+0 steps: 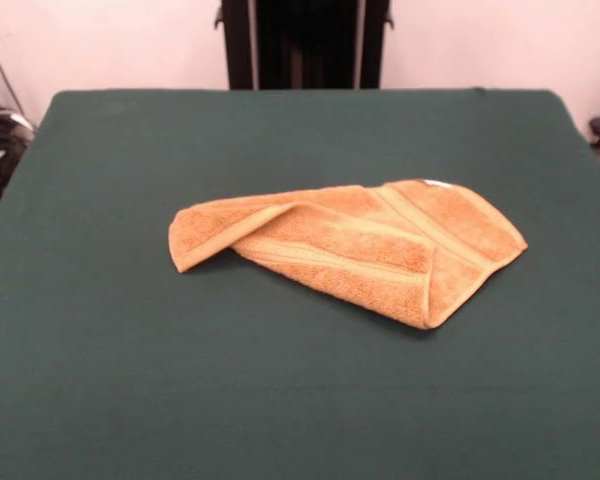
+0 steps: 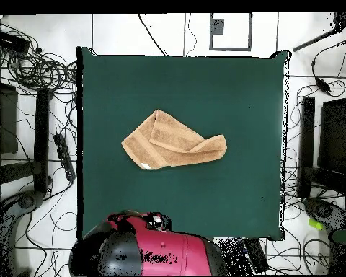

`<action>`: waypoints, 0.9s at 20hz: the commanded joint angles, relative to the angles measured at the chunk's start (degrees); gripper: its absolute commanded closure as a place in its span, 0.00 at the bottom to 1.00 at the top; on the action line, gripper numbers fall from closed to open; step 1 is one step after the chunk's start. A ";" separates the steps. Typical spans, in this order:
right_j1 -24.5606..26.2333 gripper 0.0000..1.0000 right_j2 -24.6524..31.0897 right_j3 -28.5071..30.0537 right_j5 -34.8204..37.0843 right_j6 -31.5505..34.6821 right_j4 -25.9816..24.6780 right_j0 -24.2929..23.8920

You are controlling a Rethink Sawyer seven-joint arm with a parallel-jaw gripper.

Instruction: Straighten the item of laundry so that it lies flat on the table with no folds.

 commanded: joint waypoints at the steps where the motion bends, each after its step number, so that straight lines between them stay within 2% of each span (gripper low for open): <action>1: 14.33 1.00 -0.71 -9.05 14.82 26.48 -3.35 2.54; 7: 23.49 1.00 0.20 -13.51 15.01 31.49 -4.22 3.81; 13: 27.69 1.00 -0.16 -14.66 14.85 35.91 -1.69 5.12; 18: 30.26 1.00 -0.70 -17.20 17.26 35.68 -4.29 6.22</action>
